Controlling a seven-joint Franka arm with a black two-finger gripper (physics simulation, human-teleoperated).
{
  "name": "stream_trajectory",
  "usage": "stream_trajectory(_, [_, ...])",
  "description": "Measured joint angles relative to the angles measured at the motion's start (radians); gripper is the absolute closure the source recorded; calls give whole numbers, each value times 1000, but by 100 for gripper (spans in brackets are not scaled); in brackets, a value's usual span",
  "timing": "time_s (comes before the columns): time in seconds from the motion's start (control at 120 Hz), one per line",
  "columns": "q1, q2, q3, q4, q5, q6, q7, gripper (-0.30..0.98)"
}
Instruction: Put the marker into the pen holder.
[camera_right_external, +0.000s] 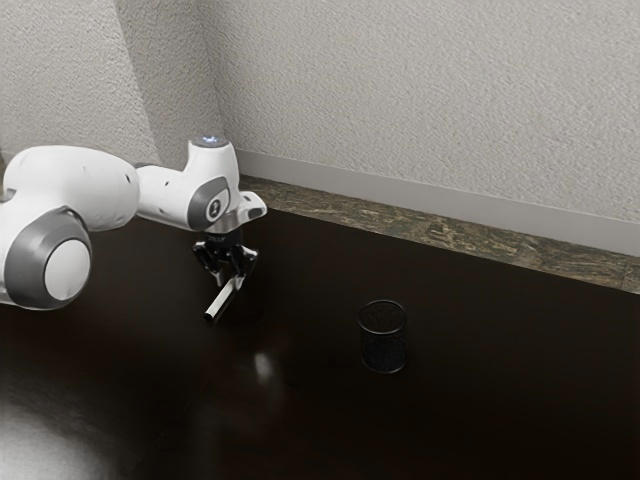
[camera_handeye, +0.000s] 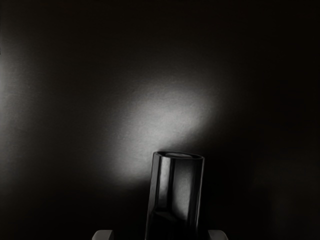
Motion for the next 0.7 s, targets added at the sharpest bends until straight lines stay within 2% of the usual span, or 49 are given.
stream_trajectory(0.275, [-1, -4, -2, 0, -13, 9, -21, 71])
stream_trajectory(0.35, [-14, -72, -13, -10, -11, 6, -28, 74])
stream_trajectory(0.492, [-149, -270, -45, -13, -2, -34, -40, 77])
stream_trajectory(0.567, [-216, -300, -52, -5, 2, -49, -46, 78])
stream_trajectory(0.7, [-277, -309, -98, 12, 7, -64, -57, 78])
